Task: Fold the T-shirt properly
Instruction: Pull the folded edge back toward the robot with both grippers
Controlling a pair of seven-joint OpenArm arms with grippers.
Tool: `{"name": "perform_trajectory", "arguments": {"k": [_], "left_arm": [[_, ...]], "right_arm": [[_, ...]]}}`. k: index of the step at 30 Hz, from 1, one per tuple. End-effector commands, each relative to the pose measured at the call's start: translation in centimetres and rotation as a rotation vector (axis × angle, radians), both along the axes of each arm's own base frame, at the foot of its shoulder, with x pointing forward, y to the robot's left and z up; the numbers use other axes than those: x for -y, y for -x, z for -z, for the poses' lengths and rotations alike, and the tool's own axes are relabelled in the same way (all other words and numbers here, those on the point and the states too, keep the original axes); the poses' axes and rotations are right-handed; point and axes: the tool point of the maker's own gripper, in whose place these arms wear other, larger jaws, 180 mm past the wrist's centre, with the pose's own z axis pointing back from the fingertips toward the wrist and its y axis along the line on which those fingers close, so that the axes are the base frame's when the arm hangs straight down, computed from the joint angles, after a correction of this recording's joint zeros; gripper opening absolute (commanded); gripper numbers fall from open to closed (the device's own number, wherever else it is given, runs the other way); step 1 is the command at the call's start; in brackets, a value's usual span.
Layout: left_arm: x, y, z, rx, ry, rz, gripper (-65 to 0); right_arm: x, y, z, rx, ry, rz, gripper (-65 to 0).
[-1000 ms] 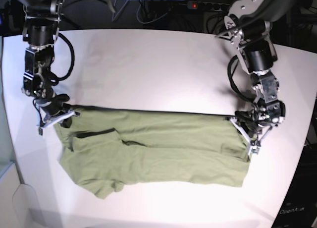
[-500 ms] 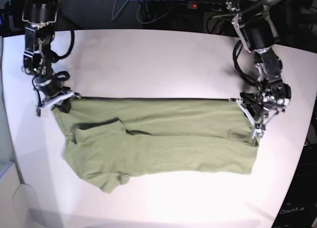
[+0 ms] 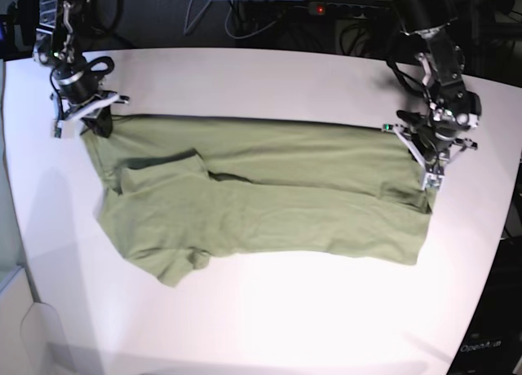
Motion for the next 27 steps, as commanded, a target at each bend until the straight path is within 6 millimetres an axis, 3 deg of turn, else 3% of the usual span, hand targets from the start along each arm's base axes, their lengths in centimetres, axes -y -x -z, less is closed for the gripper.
{"name": "perform_trajectory", "arguments": {"k": [1, 12, 18, 27], "left_arm": [[-0.3, 4.4, 2.3, -0.182, -0.043, 0.007, -62.2], [1.1, 11.3, 2.8, -0.251, -0.050, 0.016, -62.2], [0.7, 13.1, 2.8, -0.279, -0.064, 0.012, -62.2], [0.5, 13.2, 2.8, -0.279, -0.066, 0.012, -62.2]], "right_arm": [[0.7, 2.4, 1.5, -0.103, 0.043, -0.009, -64.3], [0.9, 8.0, 2.1, -0.120, 0.058, 0.002, -64.3], [0.6, 9.7, 2.1, -0.111, 0.052, 0.019, -64.3], [-1.0, 9.7, 2.0, -0.081, -0.001, -0.013, -64.4]]}}
